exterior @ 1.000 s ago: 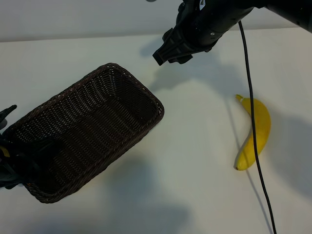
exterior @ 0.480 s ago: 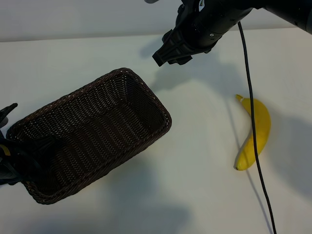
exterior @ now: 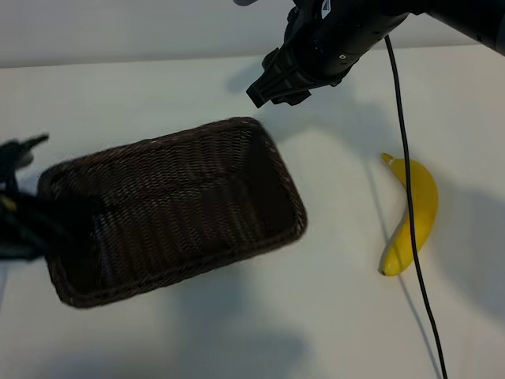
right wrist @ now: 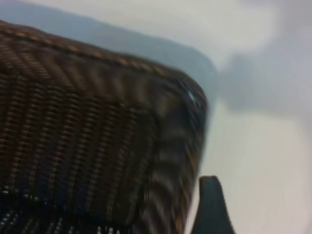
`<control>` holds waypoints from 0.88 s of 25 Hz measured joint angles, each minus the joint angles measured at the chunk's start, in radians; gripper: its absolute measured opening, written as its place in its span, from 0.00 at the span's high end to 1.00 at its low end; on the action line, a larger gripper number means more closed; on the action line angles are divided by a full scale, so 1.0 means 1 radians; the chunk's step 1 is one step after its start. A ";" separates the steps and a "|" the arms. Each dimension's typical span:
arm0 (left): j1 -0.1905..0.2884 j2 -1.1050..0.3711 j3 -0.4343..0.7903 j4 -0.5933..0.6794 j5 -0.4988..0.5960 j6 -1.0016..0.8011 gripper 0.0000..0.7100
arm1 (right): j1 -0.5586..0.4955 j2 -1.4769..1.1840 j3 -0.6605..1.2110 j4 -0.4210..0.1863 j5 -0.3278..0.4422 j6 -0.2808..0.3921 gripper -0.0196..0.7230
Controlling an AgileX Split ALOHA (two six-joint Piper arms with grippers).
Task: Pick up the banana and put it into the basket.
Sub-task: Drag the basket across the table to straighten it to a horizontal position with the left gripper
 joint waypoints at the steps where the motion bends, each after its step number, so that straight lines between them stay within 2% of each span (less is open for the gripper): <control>1: 0.000 0.001 -0.023 -0.024 0.025 0.040 0.77 | 0.000 0.000 0.000 0.000 0.000 0.000 0.29; 6: 0.000 0.004 -0.098 -0.092 0.103 0.214 0.77 | 0.000 0.000 0.000 0.000 0.001 0.000 0.29; 15: 0.005 0.009 -0.099 -0.227 0.115 0.404 0.77 | 0.000 0.000 0.000 0.000 0.004 0.000 0.29; 17: 0.027 0.009 -0.099 -0.272 0.116 0.459 0.77 | 0.000 0.000 0.000 0.000 0.005 0.000 0.29; 22: 0.130 0.009 -0.099 -0.440 0.129 0.670 0.77 | 0.000 0.000 0.000 0.000 0.005 0.000 0.29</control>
